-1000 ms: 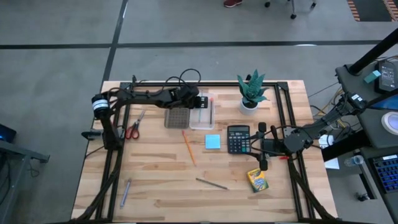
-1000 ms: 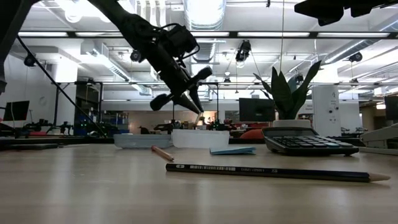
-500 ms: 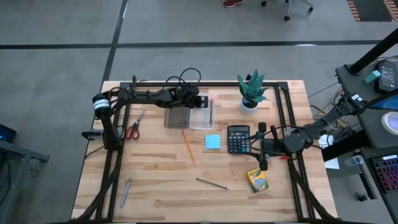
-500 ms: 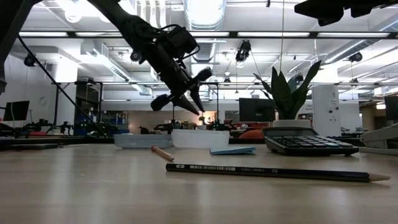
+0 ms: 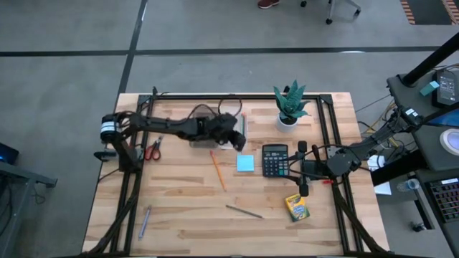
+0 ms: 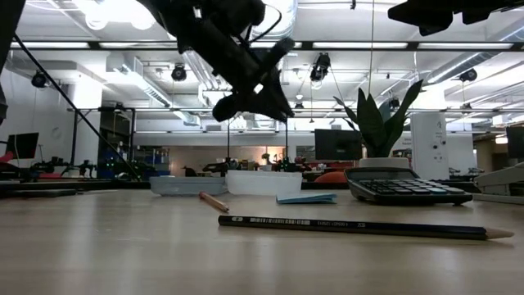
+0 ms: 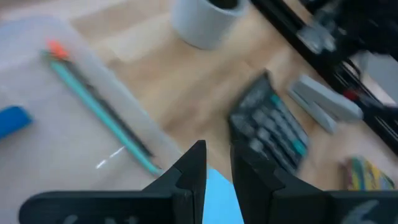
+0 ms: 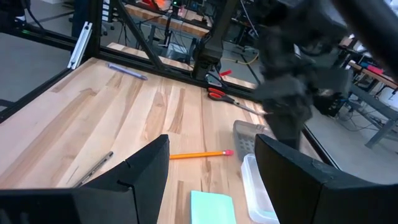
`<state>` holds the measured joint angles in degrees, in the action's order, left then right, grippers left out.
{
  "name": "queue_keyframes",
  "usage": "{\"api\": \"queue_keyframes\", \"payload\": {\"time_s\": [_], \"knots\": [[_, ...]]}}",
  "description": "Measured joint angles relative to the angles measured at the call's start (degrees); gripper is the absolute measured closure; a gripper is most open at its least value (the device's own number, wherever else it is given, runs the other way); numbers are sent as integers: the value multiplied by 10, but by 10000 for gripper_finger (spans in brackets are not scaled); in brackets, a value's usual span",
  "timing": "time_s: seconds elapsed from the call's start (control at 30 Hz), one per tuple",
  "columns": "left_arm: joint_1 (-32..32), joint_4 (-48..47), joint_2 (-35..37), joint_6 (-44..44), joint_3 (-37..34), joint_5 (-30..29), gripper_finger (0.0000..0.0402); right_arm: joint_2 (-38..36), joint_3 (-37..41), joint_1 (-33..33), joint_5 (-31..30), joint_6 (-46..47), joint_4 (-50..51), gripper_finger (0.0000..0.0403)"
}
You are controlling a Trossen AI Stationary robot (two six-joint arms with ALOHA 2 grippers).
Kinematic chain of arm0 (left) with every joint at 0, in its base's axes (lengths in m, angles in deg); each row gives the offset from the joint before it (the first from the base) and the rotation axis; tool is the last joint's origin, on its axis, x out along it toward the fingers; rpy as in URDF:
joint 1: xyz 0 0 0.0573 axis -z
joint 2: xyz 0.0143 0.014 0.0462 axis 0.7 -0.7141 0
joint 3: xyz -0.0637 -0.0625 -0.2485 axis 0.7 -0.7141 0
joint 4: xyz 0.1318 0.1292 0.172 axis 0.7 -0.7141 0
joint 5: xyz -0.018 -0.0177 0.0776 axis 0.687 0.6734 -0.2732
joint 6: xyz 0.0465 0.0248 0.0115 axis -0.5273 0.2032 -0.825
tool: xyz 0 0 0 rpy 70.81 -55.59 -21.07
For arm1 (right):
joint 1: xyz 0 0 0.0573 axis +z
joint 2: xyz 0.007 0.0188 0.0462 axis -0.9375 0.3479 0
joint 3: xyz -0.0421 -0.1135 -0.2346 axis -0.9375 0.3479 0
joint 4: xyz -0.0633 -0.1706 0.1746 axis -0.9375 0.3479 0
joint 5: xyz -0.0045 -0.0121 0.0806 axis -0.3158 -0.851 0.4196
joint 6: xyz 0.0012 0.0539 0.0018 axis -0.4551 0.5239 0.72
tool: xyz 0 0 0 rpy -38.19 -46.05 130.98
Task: Pack school essentials
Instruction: Put the purple pen into the black supply box
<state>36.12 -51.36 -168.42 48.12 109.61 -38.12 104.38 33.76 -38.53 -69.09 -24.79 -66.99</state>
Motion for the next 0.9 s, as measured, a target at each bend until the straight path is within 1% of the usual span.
{"api": "queue_keyframes", "payload": {"time_s": [0.17,0.4,0.63,0.83,0.9], "knots": [[36,-2,5,-17,-3,3,346,0,0,0,0,1,0,177],[61,-6,6,-11,-6,41,346,0,0,0,0,5,0,177],[85,-6,7,55,-7,54,346,0,0,0,0,8,1,177],[107,-6,7,65,-7,71,346,1,0,0,0,12,1,177],[115,-6,7,85,-7,74,346,1,0,0,0,12,1,177]]}}
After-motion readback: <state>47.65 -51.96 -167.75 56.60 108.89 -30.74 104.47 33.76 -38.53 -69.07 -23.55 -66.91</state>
